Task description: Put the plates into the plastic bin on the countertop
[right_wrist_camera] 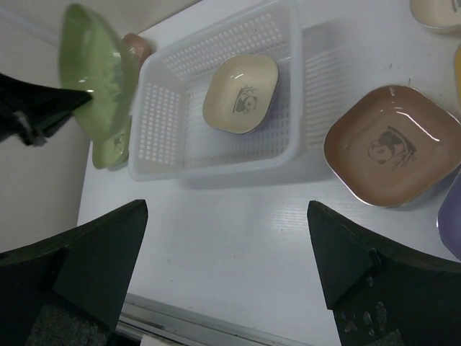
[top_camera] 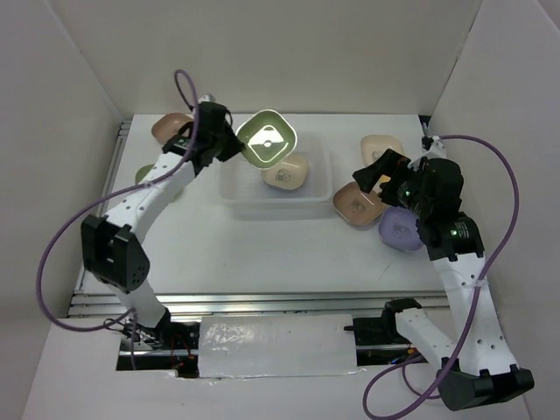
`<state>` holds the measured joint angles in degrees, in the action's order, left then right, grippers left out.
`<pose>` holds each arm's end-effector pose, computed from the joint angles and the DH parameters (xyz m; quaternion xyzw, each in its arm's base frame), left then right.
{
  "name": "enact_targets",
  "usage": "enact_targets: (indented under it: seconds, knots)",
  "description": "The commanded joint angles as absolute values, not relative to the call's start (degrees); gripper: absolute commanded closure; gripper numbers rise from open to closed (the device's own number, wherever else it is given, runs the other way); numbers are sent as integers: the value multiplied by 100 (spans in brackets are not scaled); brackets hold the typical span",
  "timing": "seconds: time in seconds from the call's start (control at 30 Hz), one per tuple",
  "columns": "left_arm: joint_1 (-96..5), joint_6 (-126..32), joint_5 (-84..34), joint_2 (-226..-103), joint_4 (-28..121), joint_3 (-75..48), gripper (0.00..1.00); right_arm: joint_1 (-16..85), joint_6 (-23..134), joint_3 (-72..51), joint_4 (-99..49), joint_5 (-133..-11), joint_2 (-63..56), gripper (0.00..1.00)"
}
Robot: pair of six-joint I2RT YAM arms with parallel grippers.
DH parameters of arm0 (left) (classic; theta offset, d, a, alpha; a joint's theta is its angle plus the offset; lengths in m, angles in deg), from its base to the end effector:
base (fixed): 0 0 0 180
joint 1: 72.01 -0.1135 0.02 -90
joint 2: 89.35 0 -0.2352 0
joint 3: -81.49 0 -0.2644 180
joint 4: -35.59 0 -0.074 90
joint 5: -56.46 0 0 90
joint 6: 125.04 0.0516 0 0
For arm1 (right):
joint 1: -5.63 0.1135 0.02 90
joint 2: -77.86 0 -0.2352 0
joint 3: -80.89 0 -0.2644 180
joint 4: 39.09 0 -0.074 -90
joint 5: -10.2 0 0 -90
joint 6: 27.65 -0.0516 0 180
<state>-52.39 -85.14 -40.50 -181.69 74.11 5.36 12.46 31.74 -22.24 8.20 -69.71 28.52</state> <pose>0.3791 -0.1285 0.3445 -0.2543 0.8128 -0.2557 0.4576 0.2160 0.0350 0.3719 0.1184 0.8077 0.2520 0.5197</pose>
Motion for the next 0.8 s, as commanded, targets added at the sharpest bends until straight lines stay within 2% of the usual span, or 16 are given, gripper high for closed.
enact_targets:
  seconds: [0.0,0.13,0.27,0.43,0.53,0.6,0.63,0.7,0.73,0.77]
  knots:
    - [-4768,-9407,-4828,-18594,7974,1040,100,1082,3159,-2077,857,-6891,3031,0]
    - [-4345,-10743,-5489,-18866,7631,742,100,924,3009,-2209,769,-6715,3049,0]
    - [-4081,-11719,-5586,-19516,7814,1101,100,809,2913,-2350,682,-6565,3119,0]
    - [-4036,-12125,-5604,-20604,8498,1987,100,730,2816,-2701,523,-6354,3242,0]
    - [-4054,-12257,-5621,-20905,8519,2069,100,712,2807,-2824,453,-6267,3286,0]
    - [-4133,-12284,-5499,-20862,8090,1815,90,704,2798,-2912,365,-6144,3286,0]
    - [-4159,-12336,-5429,-20749,7870,1527,70,695,2816,-2930,347,-6100,3286,0]
    - [-4203,-12258,-5332,-20564,7325,1314,39,704,2842,-2956,330,-6021,3260,0]
    - [-4203,-12162,-5305,-20520,7253,1261,5,704,2921,-2956,304,-5968,3242,0]
    - [-4169,-12065,-5331,-20458,7261,1286,1,704,2956,-2948,303,-5915,3225,0]
